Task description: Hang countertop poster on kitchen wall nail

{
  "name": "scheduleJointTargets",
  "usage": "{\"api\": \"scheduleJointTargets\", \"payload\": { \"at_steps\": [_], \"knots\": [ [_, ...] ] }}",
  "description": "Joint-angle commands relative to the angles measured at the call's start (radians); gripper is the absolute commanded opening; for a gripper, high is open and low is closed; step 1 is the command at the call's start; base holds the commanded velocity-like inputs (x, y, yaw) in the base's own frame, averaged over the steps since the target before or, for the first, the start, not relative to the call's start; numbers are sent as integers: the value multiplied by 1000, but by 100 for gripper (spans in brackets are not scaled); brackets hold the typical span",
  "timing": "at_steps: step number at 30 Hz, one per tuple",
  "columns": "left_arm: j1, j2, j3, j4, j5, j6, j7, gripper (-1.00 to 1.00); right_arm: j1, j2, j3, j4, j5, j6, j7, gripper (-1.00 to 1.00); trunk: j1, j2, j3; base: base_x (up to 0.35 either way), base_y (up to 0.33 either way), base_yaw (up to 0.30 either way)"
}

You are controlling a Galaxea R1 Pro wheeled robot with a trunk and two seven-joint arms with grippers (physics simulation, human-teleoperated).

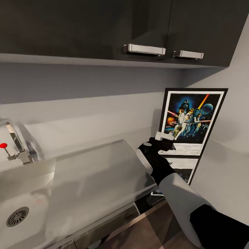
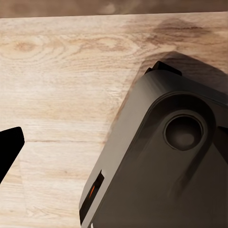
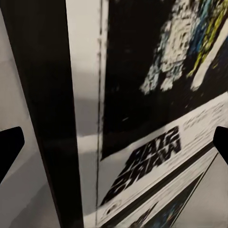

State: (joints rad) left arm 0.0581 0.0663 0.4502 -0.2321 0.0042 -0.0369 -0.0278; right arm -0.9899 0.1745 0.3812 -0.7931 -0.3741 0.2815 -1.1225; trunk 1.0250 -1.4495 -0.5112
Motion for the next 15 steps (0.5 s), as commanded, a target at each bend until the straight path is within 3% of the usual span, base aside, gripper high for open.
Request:
{"api": "scheduleJointTargets", "payload": {
  "at_steps": [1,15],
  "knots": [
    [0,0,4,-1,0,-1,-3,100,-1,-1,4,1,-5,10,-7,100,0,0,-1,0,0,0],
    [0,-1,4,-1,0,-1,-3,100,-1,0,3,9,-5,8,-4,100,0,0,-1,0,0,0]
  ]
}}
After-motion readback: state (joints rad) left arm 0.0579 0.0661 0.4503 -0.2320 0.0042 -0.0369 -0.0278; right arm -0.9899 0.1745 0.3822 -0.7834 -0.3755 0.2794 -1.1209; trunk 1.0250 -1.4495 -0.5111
